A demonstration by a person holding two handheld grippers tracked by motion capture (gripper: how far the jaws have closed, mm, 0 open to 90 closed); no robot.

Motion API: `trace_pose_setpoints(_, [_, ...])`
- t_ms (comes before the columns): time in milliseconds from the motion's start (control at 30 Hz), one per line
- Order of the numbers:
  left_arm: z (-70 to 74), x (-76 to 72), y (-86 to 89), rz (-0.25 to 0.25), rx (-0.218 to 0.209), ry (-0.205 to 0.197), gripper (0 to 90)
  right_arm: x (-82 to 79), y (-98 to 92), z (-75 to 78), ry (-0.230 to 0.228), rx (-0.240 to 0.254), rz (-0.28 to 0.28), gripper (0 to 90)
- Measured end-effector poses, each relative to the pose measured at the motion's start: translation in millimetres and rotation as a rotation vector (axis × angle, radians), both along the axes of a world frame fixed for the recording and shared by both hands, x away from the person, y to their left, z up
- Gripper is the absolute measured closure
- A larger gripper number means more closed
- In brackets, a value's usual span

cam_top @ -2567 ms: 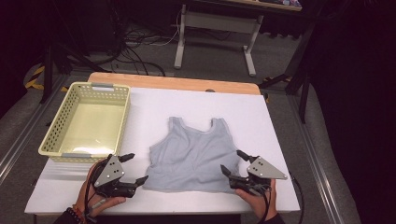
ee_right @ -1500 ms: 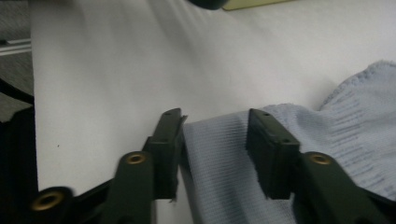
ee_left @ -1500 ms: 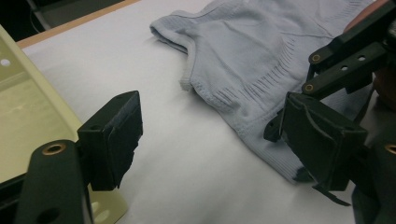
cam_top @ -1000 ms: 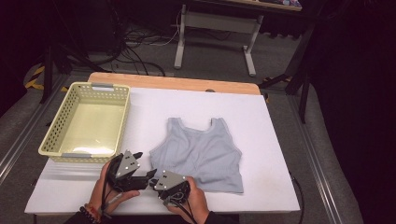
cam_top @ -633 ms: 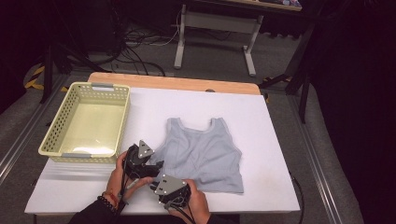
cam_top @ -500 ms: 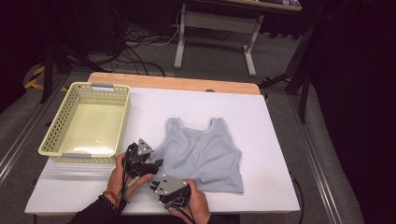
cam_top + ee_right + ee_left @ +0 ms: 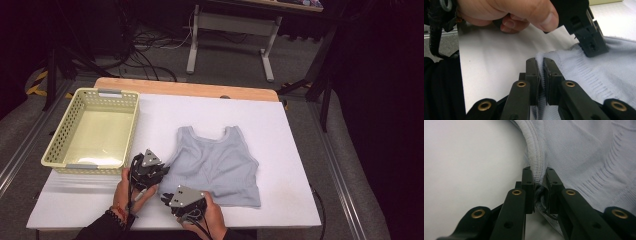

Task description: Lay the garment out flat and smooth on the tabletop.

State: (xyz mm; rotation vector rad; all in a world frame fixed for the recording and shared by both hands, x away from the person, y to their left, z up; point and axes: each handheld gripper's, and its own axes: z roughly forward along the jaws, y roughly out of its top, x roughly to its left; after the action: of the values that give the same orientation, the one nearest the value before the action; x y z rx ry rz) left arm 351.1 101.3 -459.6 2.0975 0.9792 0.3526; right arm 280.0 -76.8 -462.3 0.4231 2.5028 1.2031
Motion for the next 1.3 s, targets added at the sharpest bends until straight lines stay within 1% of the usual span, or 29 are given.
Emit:
trace_pose_setpoints(33, [2.1,-1.8,0.9,0.0,0.005,-0.012,80.5,-1.1,0.2,0.6,0.005,0.005,-0.004,83.7])
trace_pose_setpoints(133, [8.5,-7.1,6.6,0.009,-0.002,-0.029,80.5,-5.4,1.9,5.9,-0.017,0.015,0.011,83.7])
trace_pose_setpoints(167, [8.5,-7.1,6.6,0.009,-0.002,-0.029,80.5,-6.0,2.2,7.1,-0.019,0.02,0.011,83.7])
trace_pose_setpoints(200, [11.2,-8.9,11.4,0.014,-0.016,-0.03,80.6,-6.7,2.9,8.5,-0.022,0.025,0.01,83.7])
trace_pose_setpoints(267, [13.5,-10.0,15.5,0.022,-0.026,-0.025,80.5,-7.5,4.5,10.8,-0.025,0.035,0.014,83.7])
trace_pose_setpoints(333, [16.5,-11.4,18.9,0.026,-0.032,-0.033,80.5,-8.4,8.1,12.0,-0.037,0.039,0.02,83.7])
trace_pose_setpoints(500, [23.5,-14.2,22.7,0.025,-0.047,-0.047,80.5,-10.7,9.2,16.7,-0.055,0.048,0.027,83.8])
trace_pose_setpoints(533, [24.0,-14.1,22.0,0.024,-0.063,-0.039,80.4,-10.9,7.8,18.7,-0.056,0.054,0.025,83.8])
trace_pose_setpoints(567, [24.5,-12.1,20.4,0.017,-0.073,-0.044,79.6,-10.2,4.1,22.0,-0.06,0.055,0.013,83.8])
trace_pose_setpoints(600, [24.4,-10.6,18.2,0.024,-0.075,-0.043,78.9,-10.2,0.7,24.6,-0.06,0.056,0.001,83.8])
trace_pose_setpoints(633, [24.7,-8.9,15.3,0.026,-0.079,-0.041,78.2,-9.8,-4.1,27.5,-0.057,0.065,-0.016,83.8])
trace_pose_setpoints(733, [27.8,-5.9,3.1,0.015,-0.079,-0.061,77.7,-5.9,-21.6,37.7,-0.041,0.112,-0.067,84.0])
trace_pose_setpoints(800, [33.3,-3.6,-4.9,0.01,-0.101,-0.072,77.8,-4.9,-34.5,44.4,-0.041,0.141,-0.096,84.1])
trace_pose_setpoints(867, [40.2,-0.3,-13.1,0.008,-0.139,-0.082,77.5,-6.7,-46.4,50.0,-0.05,0.159,-0.123,84.2])
trace_pose_setpoints(900, [40.2,-0.3,-13.1,0.008,-0.139,-0.082,77.1,-6.7,-46.4,50.0,-0.05,0.159,-0.123,84.2])
trace_pose_setpoints(933, [44.7,1.5,-18.9,0.003,-0.159,-0.096,77.1,-7.9,-52.1,52.1,-0.051,0.167,-0.132,84.3])
trace_pose_setpoints(967, [50.6,3.4,-29.7,-0.01,-0.172,-0.111,76.9,-11.1,-62.9,56.2,-0.06,0.182,-0.153,84.3])
trace_pose_setpoints(1033, [57.3,6.3,-41.9,-0.029,-0.184,-0.128,76.7,-14.2,-73.4,59.9,-0.068,0.195,-0.173,84.3])
trace_pose_setpoints(1133, [66.9,10.5,-61.6,-0.061,-0.174,-0.156,76.5,-16.7,-90.1,65.5,-0.089,0.219,-0.205,84.4])
trace_pose_setpoints(1200, [72.4,13.6,-73.5,-0.087,-0.166,-0.166,76.3,-18.0,-101.4,68.6,-0.102,0.233,-0.229,84.4])
trace_pose_setpoints(1300, [78.5,18.5,-90.4,-0.117,-0.156,-0.181,75.9,-19.1,-117.3,70.7,-0.105,0.255,-0.26,84.5])
